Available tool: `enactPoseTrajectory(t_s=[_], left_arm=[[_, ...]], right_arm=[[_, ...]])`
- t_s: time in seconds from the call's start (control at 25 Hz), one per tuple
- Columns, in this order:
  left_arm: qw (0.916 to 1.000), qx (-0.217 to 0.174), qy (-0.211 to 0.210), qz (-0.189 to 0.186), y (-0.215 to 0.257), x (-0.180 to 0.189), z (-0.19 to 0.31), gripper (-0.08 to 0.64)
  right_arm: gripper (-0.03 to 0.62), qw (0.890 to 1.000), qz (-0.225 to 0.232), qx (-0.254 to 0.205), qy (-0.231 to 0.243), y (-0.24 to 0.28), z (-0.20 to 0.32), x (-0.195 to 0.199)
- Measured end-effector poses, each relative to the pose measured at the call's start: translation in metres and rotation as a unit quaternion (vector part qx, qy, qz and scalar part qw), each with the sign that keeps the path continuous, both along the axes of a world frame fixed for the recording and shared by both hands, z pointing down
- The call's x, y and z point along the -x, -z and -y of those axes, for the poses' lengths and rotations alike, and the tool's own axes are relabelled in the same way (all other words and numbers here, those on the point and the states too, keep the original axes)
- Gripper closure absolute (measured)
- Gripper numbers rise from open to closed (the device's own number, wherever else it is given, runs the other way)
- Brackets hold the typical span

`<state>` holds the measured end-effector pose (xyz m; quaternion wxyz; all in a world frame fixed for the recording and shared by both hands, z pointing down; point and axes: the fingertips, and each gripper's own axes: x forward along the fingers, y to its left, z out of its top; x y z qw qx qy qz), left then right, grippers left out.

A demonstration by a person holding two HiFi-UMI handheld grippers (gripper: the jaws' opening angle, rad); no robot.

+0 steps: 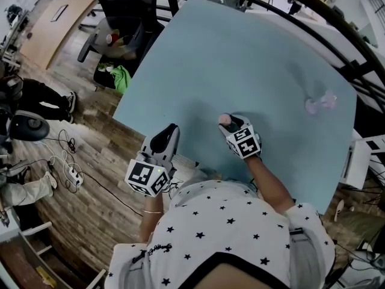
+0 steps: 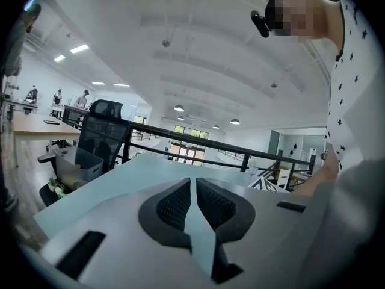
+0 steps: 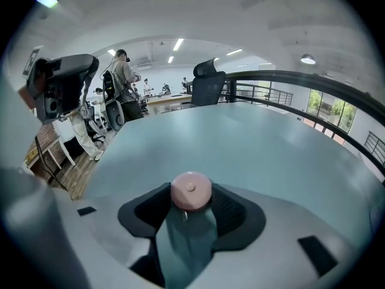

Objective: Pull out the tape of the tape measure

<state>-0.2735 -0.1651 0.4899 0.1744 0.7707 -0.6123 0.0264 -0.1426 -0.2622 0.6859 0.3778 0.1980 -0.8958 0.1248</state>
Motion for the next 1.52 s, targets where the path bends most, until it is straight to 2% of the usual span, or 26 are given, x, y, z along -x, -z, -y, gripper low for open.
enactPoseTrajectory(t_s=[0.12,0.32,0.6,0.88,1.04,1.12,1.2,1.32,1.52], left_arm=[[1.0000,0.001,-0.003,0.000,-0.001,0.002,-0.003,0.525],[0.9999,0.000,-0.015,0.000,-0.001,0.000,-0.002,0.525],[0.9984,-0.007,-0.054,-0.015,0.005,-0.017,0.007,0.524],[0.9970,-0.012,-0.074,-0.018,0.009,-0.023,0.018,0.523],[0.9961,-0.013,-0.076,-0.044,0.012,-0.026,0.023,0.517],[0.9947,-0.011,-0.082,-0.060,0.013,-0.029,0.025,0.462],[0.9932,-0.008,-0.093,-0.070,0.012,-0.033,0.026,0.448],[0.9904,-0.007,-0.110,-0.083,0.014,-0.040,0.026,0.437],[0.9809,-0.007,-0.139,-0.135,0.021,-0.050,0.027,0.399]], right_arm=[[0.385,1.000,0.002,-0.004,-0.005,0.005,-0.004,0.001],[0.385,0.999,0.033,-0.017,-0.015,0.027,-0.006,0.003],[0.385,0.994,0.079,-0.079,-0.006,0.082,-0.012,0.001],[0.385,0.985,0.120,-0.125,-0.010,0.131,-0.017,0.000],[0.385,0.978,0.128,-0.165,0.012,0.161,-0.028,0.003],[0.385,0.973,0.131,-0.187,0.027,0.173,-0.034,0.006],[0.385,0.969,0.135,-0.204,0.040,0.183,-0.041,0.008],[0.385,0.964,0.145,-0.216,0.054,0.194,-0.050,0.011],[0.385,0.959,0.164,-0.223,0.066,0.207,-0.060,0.015]])
